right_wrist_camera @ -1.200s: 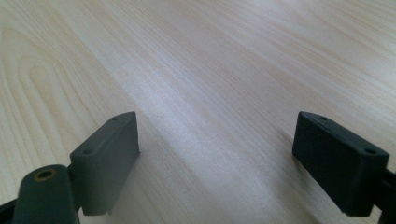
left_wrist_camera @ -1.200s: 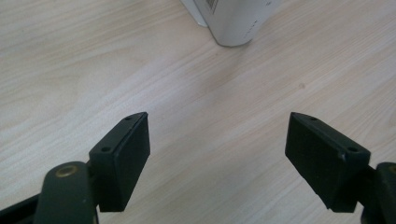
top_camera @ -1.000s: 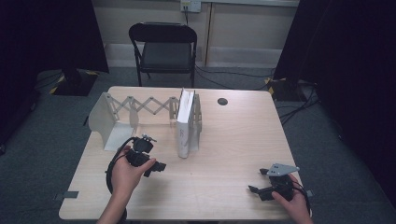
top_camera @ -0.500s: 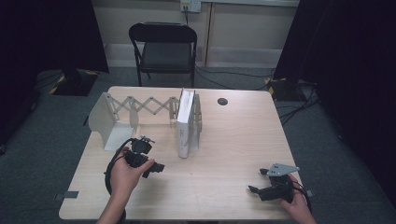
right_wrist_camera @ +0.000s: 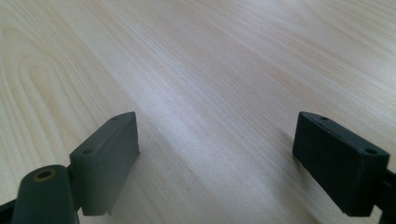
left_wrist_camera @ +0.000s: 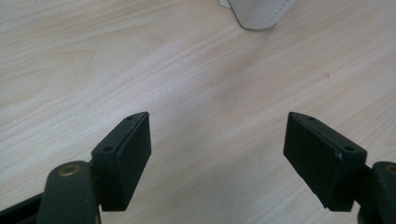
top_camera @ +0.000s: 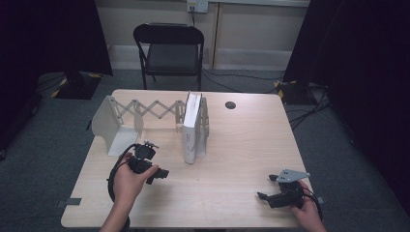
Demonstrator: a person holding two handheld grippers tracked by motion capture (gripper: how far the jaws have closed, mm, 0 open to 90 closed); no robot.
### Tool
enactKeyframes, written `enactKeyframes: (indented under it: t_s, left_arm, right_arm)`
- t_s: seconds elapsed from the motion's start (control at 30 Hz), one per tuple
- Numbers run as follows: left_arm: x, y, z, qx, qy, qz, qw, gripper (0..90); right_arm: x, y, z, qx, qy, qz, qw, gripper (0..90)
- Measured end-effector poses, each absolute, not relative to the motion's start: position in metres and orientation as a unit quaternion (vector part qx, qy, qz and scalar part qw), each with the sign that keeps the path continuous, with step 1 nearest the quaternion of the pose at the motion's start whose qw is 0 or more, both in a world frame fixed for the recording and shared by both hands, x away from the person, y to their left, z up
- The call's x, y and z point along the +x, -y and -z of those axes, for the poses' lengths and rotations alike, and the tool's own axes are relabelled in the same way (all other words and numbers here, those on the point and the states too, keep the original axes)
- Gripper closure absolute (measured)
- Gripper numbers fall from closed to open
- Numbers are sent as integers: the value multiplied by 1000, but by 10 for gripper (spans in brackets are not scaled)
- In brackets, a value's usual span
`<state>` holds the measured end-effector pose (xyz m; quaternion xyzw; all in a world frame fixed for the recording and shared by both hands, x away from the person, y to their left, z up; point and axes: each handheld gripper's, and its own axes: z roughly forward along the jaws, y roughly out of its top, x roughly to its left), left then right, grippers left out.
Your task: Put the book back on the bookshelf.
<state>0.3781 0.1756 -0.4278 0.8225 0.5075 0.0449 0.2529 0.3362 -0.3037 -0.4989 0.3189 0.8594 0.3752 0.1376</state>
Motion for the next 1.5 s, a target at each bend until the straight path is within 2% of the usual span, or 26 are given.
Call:
enactKeyframes:
  t_s: [1.2, 1.43, 1.5]
  left_arm:
    - [366, -204, 474, 822, -502, -76, 260, 162]
    - [365, -204, 477, 837, -474, -100, 253, 147]
    - [364, -203, 479, 846, -460, -105, 250, 114]
  right_arm:
    - [336, 304, 499, 319, -860, -375, 137, 141]
    - [336, 304, 499, 319, -860, -375, 137, 141]
    - [336, 304, 499, 319, -860, -375, 137, 141]
